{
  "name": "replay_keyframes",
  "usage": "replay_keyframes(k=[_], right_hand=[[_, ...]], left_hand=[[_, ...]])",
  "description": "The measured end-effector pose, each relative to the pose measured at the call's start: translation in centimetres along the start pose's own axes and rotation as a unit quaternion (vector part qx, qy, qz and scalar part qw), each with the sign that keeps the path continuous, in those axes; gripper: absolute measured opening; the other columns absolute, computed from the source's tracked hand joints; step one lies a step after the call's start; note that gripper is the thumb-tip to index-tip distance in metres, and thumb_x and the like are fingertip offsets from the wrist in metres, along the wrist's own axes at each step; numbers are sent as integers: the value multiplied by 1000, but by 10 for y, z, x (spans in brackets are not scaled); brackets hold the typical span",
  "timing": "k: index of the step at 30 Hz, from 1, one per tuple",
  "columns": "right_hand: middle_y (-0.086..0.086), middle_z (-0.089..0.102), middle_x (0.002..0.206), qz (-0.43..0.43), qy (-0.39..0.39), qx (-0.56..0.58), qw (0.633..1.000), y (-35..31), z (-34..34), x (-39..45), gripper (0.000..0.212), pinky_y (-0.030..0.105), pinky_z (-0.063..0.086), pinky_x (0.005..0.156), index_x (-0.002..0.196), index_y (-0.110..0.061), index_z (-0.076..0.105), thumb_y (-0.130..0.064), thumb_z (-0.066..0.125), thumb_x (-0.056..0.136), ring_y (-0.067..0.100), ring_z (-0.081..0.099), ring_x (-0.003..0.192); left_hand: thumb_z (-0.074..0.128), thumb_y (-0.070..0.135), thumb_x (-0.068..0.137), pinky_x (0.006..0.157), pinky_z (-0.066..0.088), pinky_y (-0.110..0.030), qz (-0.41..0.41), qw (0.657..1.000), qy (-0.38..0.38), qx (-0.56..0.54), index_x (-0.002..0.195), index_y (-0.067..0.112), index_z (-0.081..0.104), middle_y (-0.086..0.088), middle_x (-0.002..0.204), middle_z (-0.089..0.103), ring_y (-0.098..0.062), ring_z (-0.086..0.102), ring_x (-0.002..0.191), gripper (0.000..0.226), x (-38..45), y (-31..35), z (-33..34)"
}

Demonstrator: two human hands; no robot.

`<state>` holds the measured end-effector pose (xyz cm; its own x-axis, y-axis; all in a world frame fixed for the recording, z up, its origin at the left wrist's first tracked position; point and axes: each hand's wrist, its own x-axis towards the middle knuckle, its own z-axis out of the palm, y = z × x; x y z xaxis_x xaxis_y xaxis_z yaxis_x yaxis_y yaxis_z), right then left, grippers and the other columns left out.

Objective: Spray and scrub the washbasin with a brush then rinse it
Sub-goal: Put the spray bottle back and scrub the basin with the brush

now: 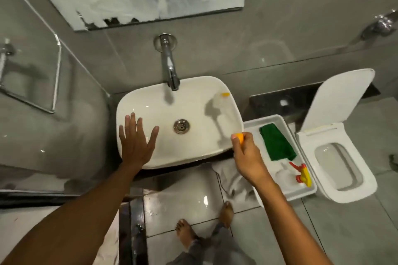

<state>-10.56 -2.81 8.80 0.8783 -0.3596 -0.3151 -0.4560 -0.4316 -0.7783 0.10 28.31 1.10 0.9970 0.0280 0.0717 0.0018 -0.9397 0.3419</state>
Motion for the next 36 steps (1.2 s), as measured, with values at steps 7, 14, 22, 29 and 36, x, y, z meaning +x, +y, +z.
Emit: replay_keyframes(k=[7,14,22,29,36], right_hand=[[19,63,137,90,-81,-333,935,-32,43,11,35,43,55,98,136,-1,58,-16,50,105,40,67,125],[21,66,139,-51,-344,-415,841,-80,126,-26,45,40,58,82,148,-8,54,-8,38,106,41,70,120],[20,63,145,62,-198,-557,805,-56,55,50,41,37,51,108,142,1,61,-9,43,107,34,65,133],[27,56,147,-72,-338,-505,791,-84,163,3,45,40,50,107,150,-2,50,-8,41,106,39,57,136],[20,62,143,84,-172,-520,832,-79,91,72,43,37,54,106,143,1,61,-12,41,108,33,67,129]], left_hand=[[41,49,108,134,16,-55,-2,1000,19,-24,153,-2,50,-21,173,31,-39,23,165,69,8,-16,7],[51,38,110,128,34,-52,-53,980,120,-150,141,-4,59,-22,164,47,-41,39,156,52,7,-24,9],[50,33,112,123,41,-54,-71,973,125,-179,138,0,61,-18,161,51,-38,45,153,43,11,-28,13],[40,27,115,126,39,-49,-87,973,117,-180,139,1,60,-17,162,51,-36,46,153,40,13,-27,13],[35,27,115,125,39,-47,-99,970,120,-188,136,1,60,-16,160,52,-36,48,150,41,16,-29,14]])
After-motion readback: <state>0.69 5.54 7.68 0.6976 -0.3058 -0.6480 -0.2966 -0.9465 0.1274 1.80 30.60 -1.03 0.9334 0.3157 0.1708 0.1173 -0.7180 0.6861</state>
